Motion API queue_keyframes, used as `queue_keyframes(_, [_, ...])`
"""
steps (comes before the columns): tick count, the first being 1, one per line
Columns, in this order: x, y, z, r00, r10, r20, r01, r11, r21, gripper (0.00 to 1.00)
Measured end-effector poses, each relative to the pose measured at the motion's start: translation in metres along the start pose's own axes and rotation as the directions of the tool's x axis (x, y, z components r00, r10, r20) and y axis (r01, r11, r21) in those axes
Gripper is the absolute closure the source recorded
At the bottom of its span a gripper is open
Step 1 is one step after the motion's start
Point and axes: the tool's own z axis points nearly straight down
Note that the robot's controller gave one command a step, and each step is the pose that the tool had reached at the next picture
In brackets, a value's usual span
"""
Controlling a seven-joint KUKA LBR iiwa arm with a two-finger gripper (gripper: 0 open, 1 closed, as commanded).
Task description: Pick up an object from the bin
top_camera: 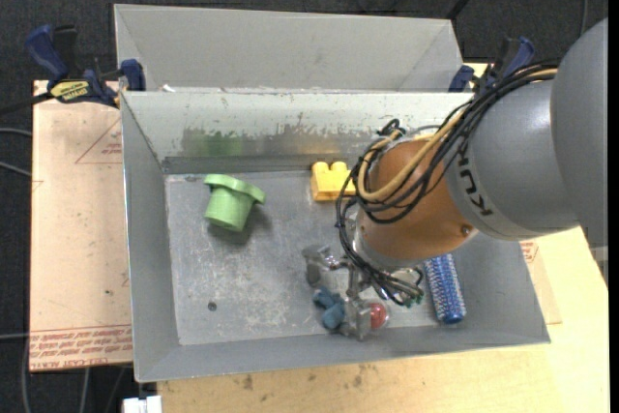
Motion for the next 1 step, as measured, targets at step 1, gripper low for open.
queue_keyframes(1, [0.0032, 0.0008, 0.0012, 1.000, 0.000, -0.011, 0.000, 1.000, -0.003, 1.00])
